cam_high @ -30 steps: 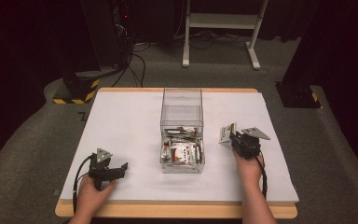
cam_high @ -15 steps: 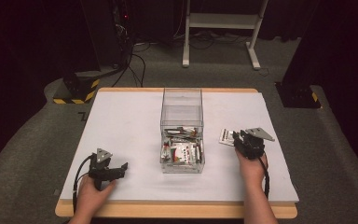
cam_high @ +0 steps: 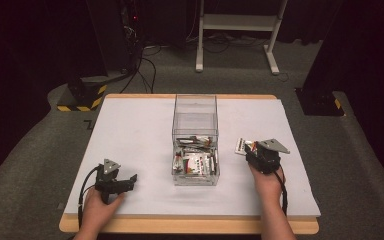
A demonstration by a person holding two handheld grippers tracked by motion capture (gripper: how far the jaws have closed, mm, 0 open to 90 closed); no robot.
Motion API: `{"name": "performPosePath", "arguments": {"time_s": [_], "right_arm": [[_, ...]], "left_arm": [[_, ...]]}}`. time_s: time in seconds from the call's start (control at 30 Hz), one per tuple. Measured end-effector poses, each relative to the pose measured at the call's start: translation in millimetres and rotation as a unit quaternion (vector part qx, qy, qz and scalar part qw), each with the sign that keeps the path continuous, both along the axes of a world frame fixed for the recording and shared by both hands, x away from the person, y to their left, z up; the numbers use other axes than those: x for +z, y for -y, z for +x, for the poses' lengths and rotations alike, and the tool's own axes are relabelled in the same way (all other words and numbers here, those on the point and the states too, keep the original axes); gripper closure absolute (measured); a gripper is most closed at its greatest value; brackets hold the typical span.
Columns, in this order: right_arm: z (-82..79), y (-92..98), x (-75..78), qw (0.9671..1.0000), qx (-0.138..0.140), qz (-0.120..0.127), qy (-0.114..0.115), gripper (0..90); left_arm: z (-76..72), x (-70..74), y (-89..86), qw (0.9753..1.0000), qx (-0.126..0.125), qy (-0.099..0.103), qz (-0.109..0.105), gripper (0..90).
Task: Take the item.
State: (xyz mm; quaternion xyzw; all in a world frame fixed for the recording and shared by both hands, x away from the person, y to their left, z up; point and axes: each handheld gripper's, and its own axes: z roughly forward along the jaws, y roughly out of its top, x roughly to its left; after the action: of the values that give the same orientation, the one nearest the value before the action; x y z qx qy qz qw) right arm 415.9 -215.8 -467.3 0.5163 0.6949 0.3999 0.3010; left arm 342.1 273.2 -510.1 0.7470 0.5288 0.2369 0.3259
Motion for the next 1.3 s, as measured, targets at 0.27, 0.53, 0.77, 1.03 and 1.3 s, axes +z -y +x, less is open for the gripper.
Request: {"name": "performPosePath", "arguments": {"time_s": [0.27,0.53,0.77,1.03,1.3], "right_arm": [[-9.0,-11.5,-2.4,0.9998,0.018,-0.005,-0.007,48.0],[-18.7,-28.9,-10.4,0.9984,0.045,-0.020,-0.027,42.7],[-32.1,-44.5,-18.9,0.9957,0.074,-0.027,-0.049,39.6],[-47.6,-58.6,-36.6,0.9878,0.103,-0.058,-0.101,31.1],[-47.0,-58.7,-37.1,0.9881,0.097,-0.052,-0.108,29.6]], "left_arm": [[0.0,0.1,-0.1,1.0000,0.000,0.000,0.000,13.8],[-0.1,0.2,-0.3,1.0000,-0.002,-0.001,0.002,13.8],[-0.1,0.2,-0.3,1.0000,-0.002,-0.001,0.002,13.8],[-0.1,0.2,-0.3,1.0000,-0.002,-0.001,0.002,13.8],[0.1,0.1,-0.3,1.0000,-0.001,-0.001,0.001,13.8]]}}
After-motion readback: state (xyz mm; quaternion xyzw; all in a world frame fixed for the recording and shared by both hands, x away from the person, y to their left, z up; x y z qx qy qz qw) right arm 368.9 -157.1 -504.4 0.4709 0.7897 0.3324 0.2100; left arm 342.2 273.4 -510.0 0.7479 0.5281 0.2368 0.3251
